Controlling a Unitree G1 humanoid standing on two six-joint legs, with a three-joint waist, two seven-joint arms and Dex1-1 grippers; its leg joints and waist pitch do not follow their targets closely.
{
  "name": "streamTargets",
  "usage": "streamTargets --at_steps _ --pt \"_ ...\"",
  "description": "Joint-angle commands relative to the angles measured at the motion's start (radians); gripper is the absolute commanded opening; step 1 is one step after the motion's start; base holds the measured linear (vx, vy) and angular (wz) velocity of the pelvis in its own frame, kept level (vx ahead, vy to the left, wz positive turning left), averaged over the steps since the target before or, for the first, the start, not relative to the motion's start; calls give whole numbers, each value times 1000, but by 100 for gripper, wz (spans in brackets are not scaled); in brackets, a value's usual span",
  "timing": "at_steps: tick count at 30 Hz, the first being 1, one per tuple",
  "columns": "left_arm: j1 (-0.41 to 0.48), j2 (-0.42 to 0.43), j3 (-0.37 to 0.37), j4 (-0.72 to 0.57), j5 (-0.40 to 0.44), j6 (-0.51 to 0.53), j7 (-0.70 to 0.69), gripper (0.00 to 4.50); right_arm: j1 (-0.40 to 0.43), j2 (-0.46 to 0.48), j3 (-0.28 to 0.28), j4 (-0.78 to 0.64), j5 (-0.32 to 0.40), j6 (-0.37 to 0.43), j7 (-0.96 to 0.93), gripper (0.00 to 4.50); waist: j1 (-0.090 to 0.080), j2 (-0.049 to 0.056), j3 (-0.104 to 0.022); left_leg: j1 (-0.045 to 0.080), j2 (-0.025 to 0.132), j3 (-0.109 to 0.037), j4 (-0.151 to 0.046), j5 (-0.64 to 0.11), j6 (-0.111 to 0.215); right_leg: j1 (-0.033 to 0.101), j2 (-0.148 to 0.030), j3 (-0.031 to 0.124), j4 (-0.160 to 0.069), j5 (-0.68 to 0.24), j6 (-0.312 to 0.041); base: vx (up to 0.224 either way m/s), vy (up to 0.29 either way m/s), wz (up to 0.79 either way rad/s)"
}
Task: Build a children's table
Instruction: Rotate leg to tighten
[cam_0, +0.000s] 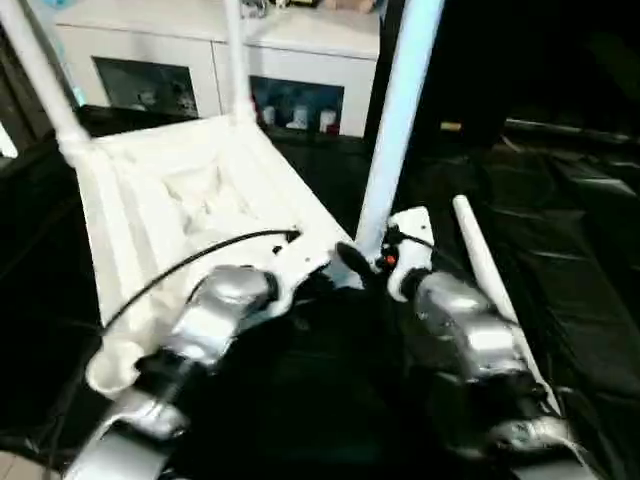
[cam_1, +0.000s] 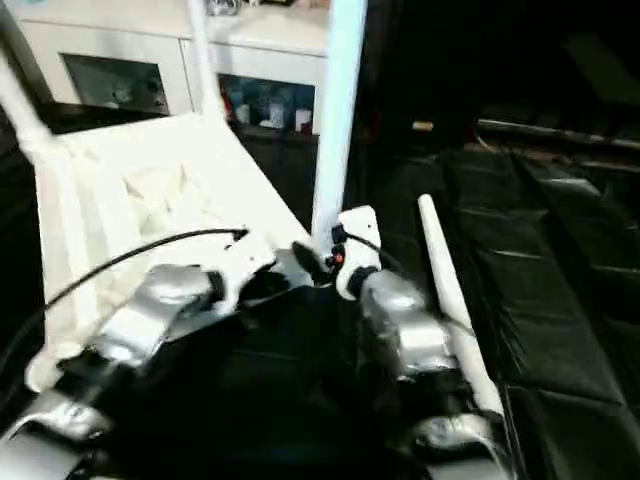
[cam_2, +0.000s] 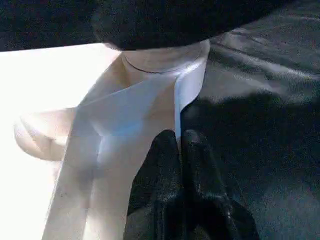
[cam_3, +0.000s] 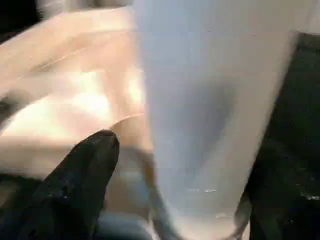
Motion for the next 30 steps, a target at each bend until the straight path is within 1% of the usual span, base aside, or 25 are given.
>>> streamTargets --at_steps 1,2,3,4,5,6,7,9,13,14,16,19,20,21,23,24,25,28,30 --pt "25 18 18 -18 -61 -69 -78 0 28 -38 38 -61 16 42 117 399 2 -5 -54 15 -10 15 -57 -239 4 31 -11 6 -69 -83 -165 0 0 0" --pt "33 31 16 -30 -70 -67 -104 0 39 -60 54 -79 16 47 149 399 2 -2 -55 17 -10 16 -57 -241 3 28 -13 7 -68 -88 -169 0 0 0" --pt "44 50 12 -46 -81 -70 -139 0 58 -99 86 -113 16 53 208 399 4 -3 -56 18 -8 15 -56 -241 5 30 -12 6 -68 -90 -174 0 0 0" --pt "55 72 8 -61 -91 -72 -177 0 78 -138 118 -144 8 49 255 399 3 -3 -54 17 -7 16 -58 -245 5 28 -14 7 -67 -94 -175 0 0 0" --pt "58 79 8 -66 -95 -72 -190 0 82 -146 123 -152 7 50 266 399 4 -3 -54 19 -6 16 -57 -251 3 29 -14 6 -67 -105 -176 0 0 0" --pt "65 94 6 -76 -103 -73 -216 0 92 -165 135 -167 6 55 288 399 5 -3 -53 21 -6 17 -57 -256 4 26 -13 7 -69 -111 -178 0 0 0" --pt "76 116 7 -96 -119 -68 -258 0 101 -182 142 -180 3 58 305 399 6 -2 -52 20 -5 16 -59 -268 3 25 -15 8 -70 -131 -177 0 0 0" --pt "84 133 6 -113 -134 -65 -289 0 104 -190 140 -190 7 70 307 399 4 -2 -52 21 -5 17 -60 -278 -1 23 -15 8 -70 -148 -181 0 0 0" --pt "95 155 4 -140 -156 -65 -342 0 95 -188 138 -182 10 77 315 399 7 -2 -53 22 -5 18 -58 -265 -3 21 -14 9 -66 -126 -189 0 0 0" --pt "96 156 4 -141 -156 -64 -343 0 95 -189 140 -181 9 76 316 399 8 -1 -53 22 -5 18 -58 -265 -4 22 -14 9 -66 -125 -189 0 0 0" --pt "99 161 3 -143 -154 -66 -346 0 96 -194 153 -178 3 66 326 399 11 -2 -54 23 -5 18 -57 -254 -4 23 -15 9 -63 -108 -190 0 0 0" --pt "102 164 3 -145 -155 -66 -348 0 96 -190 155 -167 -2 53 323 399 12 -4 -55 21 -7 19 -54 -235 -2 26 -14 8 -61 -84 -190 0 0 0" --pt "102 164 3 -145 -155 -66 -348 0 96 -189 155 -166 -1 53 323 373 12 -4 -56 21 -7 18 -54 -231 -2 26 -14 8 -60 -81 -190 0 0 0" --pt "102 164 5 -145 -155 -64 -350 0 95 -185 152 -162 1 51 322 373 12 -5 -56 21 -7 19 -53 -223 2 27 -14 8 -59 -72 -192 0 0 0" --pt "101 164 6 -144 -155 -64 -351 0 94 -182 152 -159 2 51 324 364 12 -4 -57 20 -8 19 -52 -215 4 27 -14 8 -58 -63 -193 0 0 0" --pt "101 164 6 -142 -154 -64 -351 0 94 -180 153 -157 1 50 326 359 13 -5 -57 21 -8 19 -52 -212 5 28 -14 8 -58 -61 -193 0 0 0" --pt "102 165 6 -142 -154 -64 -352 0 96 -179 154 -155 0 48 326 335 13 -4 -57 21 -8 19 -51 -209 6 28 -14 8 -57 -57 -195 0 0 0" --pt "103 166 7 -142 -153 -64 -352 0 98 -178 154 -154 2 47 327 319 15 -4 -57 22 -8 19 -51 -209 6 28 -14 8 -57 -59 -196 0 0 0" --pt "104 168 6 -143 -154 -63 -353 0 99 -177 154 -154 5 47 325 294 15 -5 -57 21 -8 19 -50 -210 5 28 -13 7 -56 -59 -195 0 0 0"
